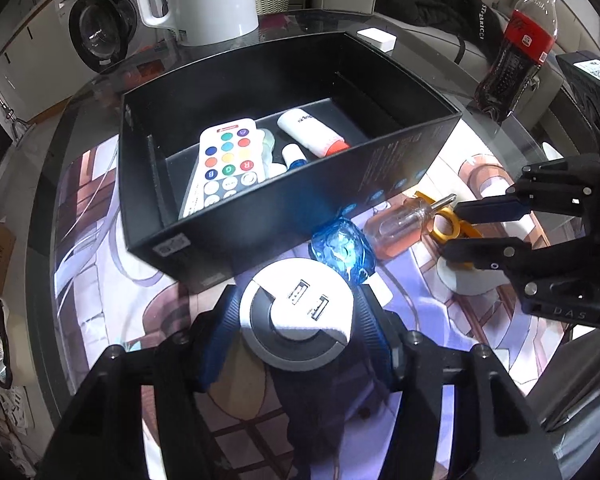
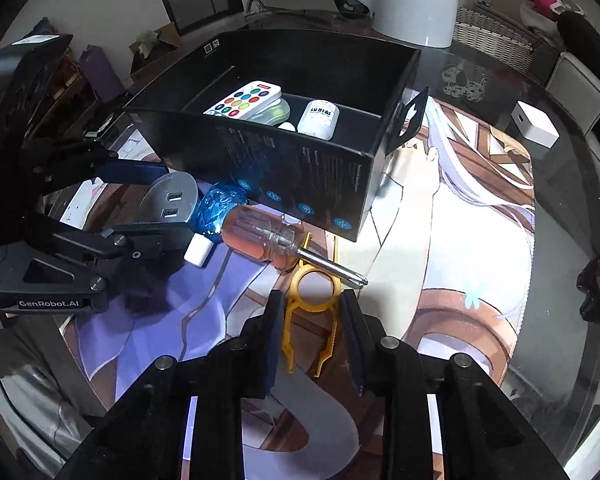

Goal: Organize rigid objects
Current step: 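Grasp the white round USB socket with the left tool while the right tool grasps the yellow plastic clip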

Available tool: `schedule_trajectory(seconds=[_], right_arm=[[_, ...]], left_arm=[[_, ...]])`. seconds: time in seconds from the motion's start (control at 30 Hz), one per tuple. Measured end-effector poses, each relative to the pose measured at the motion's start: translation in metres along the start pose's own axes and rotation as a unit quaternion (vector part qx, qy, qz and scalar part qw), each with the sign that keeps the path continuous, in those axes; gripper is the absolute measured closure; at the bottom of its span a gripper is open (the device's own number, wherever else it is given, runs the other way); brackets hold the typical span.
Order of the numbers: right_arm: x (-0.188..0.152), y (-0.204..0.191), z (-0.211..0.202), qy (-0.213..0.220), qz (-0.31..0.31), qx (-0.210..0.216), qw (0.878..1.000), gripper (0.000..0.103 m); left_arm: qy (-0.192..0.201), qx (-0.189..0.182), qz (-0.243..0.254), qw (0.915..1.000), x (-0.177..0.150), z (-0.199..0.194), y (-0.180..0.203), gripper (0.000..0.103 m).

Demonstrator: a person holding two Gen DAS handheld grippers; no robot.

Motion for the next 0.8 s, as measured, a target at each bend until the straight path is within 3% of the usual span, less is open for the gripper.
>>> schedule_trajectory(seconds=[0.23,0.27,0.33,0.4,0.47,0.53,0.8], right_arm=[[-0.016,-0.018,-0.002,-0.026,-0.045,-0.006,0.999,0.076],[-0.017,-0.021,-0.002,-0.025,-0.05,-0.011,0.998,0.076],[-0.012,-0.023,0.0,-0.018,-0.05,-0.027,0.998,0.074],[-0.006,-0.024,0.001,-0.016,-0.049,-0.026,0.998,0.071],[-0.002,-0.025,0.001,-0.014,-0.048,-0.026,0.998,0.071],[-0.001,-0.025,0.001,-0.015,-0.049,-0.027,0.998,0.072],[-0.013,-0.014,-0.007,-0.014,-0.04,-0.021,0.999,0.077]], left_arm=[[-0.018,-0.002,-0.008,0.9998,-0.025,-0.004,-0.008,0.045],[-0.011,0.007,-0.004,0.9999,-0.026,-0.006,-0.008,0.044],[0.003,0.028,0.001,0.9996,-0.023,-0.008,-0.009,0.03],[0.005,0.033,0.003,0.9994,-0.021,-0.007,-0.009,0.03],[0.002,0.028,0.0,0.9996,-0.019,-0.004,-0.009,0.031],[-0.012,0.02,-0.001,0.9997,-0.019,0.002,-0.009,0.046],[-0.005,0.016,-0.001,0.9999,-0.018,-0.005,-0.007,0.046]])
Point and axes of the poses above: each gripper's, at about its wrist camera, not at the fingertips, and z roughly the way its jaws point, y to its right, x to its top, the point moved 7 cm from there along z, roughly the way its jaws point, and after that the axes turned 13 degrees about -y, right-handed, at the moved point
